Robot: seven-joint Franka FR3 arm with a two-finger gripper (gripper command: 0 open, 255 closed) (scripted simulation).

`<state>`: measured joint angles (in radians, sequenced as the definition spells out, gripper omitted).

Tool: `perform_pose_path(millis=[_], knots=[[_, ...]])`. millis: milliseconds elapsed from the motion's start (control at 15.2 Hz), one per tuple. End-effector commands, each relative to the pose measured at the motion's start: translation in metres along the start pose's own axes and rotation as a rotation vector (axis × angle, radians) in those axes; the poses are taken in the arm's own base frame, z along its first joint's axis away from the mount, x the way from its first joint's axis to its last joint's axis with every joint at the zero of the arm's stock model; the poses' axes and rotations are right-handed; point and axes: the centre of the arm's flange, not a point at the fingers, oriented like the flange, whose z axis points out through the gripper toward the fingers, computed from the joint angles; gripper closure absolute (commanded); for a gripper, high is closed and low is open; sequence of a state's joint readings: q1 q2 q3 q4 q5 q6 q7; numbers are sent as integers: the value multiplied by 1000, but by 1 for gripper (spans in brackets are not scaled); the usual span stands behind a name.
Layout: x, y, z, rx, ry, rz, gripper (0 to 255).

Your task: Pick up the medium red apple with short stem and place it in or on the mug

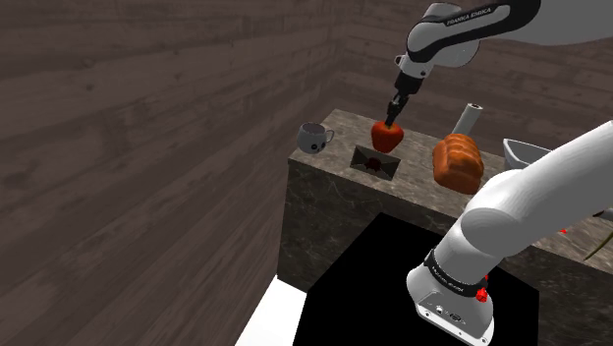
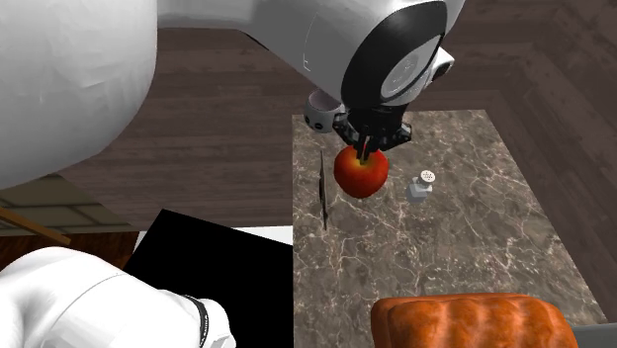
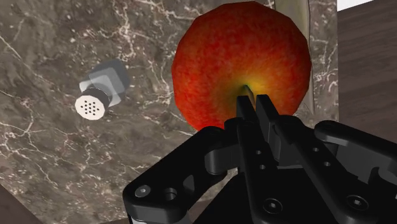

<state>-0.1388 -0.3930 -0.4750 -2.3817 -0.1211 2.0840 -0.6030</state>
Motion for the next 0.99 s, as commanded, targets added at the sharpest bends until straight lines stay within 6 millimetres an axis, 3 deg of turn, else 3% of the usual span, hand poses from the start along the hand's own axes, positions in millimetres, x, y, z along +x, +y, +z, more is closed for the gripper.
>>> perform_pose_path(millis=[0,924], knots=[[1,0,-10,0,0,0,255],[8,-1,-83,0,0,0,255]])
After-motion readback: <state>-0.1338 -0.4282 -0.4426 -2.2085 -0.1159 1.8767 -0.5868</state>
